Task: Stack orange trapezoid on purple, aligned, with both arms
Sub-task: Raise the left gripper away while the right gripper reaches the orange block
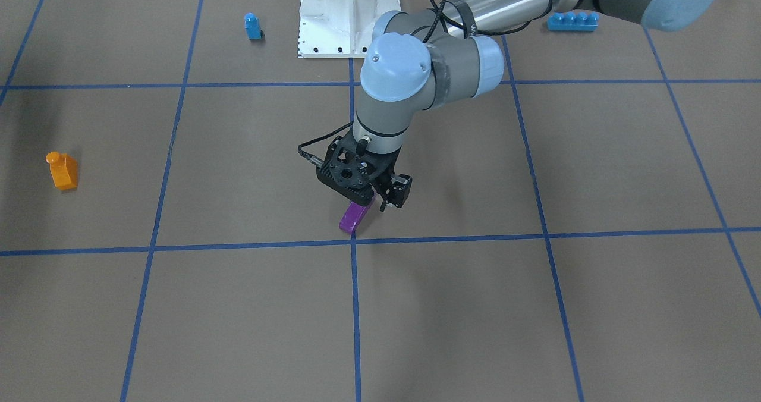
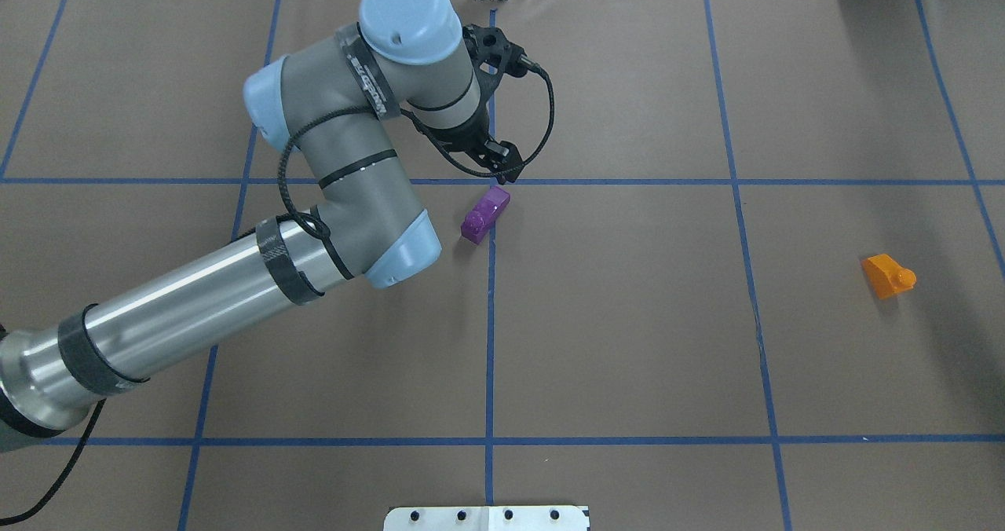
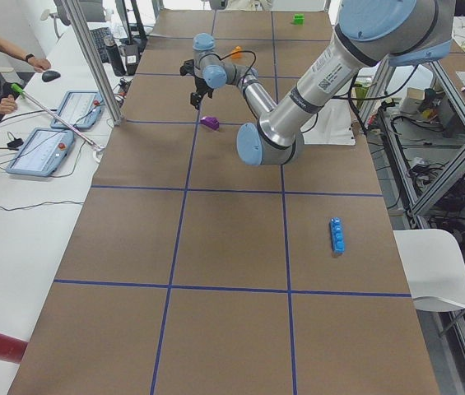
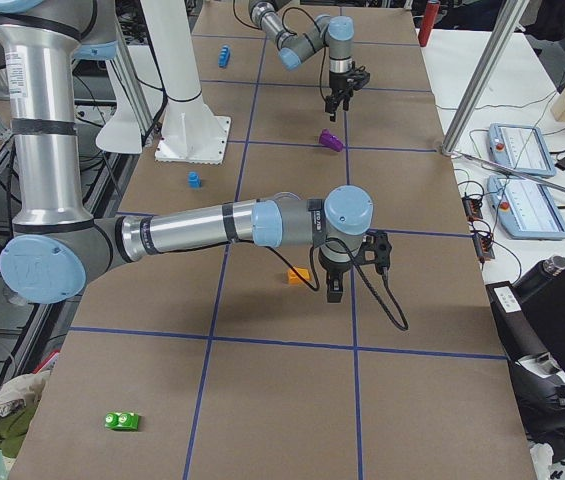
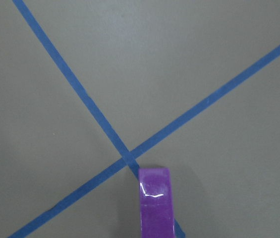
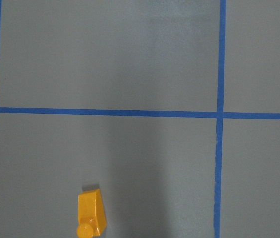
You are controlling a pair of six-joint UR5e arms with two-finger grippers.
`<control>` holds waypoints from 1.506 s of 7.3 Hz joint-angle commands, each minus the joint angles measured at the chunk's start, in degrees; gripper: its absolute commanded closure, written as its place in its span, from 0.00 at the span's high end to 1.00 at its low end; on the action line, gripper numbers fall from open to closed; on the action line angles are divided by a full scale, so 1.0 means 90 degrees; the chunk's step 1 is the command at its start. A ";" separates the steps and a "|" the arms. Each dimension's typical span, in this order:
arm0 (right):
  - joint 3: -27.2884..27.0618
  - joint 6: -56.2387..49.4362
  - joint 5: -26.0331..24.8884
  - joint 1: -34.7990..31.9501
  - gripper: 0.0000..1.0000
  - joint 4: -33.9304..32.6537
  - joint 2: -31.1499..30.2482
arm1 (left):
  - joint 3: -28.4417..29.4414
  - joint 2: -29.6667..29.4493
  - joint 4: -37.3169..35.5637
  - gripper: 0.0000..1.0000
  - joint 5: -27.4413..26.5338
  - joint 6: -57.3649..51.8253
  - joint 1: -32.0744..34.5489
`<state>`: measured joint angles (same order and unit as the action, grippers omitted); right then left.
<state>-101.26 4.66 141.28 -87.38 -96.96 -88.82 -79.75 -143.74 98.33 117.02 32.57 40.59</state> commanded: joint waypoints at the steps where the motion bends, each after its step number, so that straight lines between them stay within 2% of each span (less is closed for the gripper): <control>1: -0.0600 0.0590 -0.0053 0.0506 1.00 0.0011 -0.0082 | -0.0967 0.0286 -0.0938 1.00 0.0425 0.0024 0.0421; 2: -0.1107 0.1040 -0.0372 0.0848 1.00 0.0011 -0.0266 | -0.1533 0.0394 -0.1612 1.00 0.0425 0.0024 0.0508; 3: -0.1276 0.1103 -0.0598 0.1142 1.00 0.0282 -0.0538 | -0.1964 0.0598 -0.1909 1.00 0.0425 0.0014 0.0587; 4: -0.1278 0.1857 -0.0822 0.1415 1.00 0.1416 -0.0947 | -0.2220 0.0822 -0.1941 1.00 0.0425 0.0014 0.0616; 5: -0.1162 0.2803 -0.1337 0.1979 1.00 0.3032 -0.1531 | -0.2310 0.0892 -0.1942 1.00 0.0425 0.0014 0.0636; 6: -0.0755 0.3180 -0.1429 0.2323 1.00 0.4073 -0.1682 | -0.2311 0.0902 -0.1942 1.00 0.0425 0.0024 0.0636; 8: -0.0527 0.3601 -0.1770 0.3133 1.00 0.4191 -0.1567 | -0.2311 0.0971 -0.1942 1.00 0.0415 0.0024 0.0636; 11: 0.0058 0.3662 -0.1859 0.3429 1.00 0.4220 -0.1215 | -0.2311 0.0971 -0.1932 1.00 0.0425 0.0024 0.0617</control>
<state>-102.83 37.48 124.85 -57.42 -59.15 -100.65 -100.54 -135.01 80.92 120.84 32.78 46.24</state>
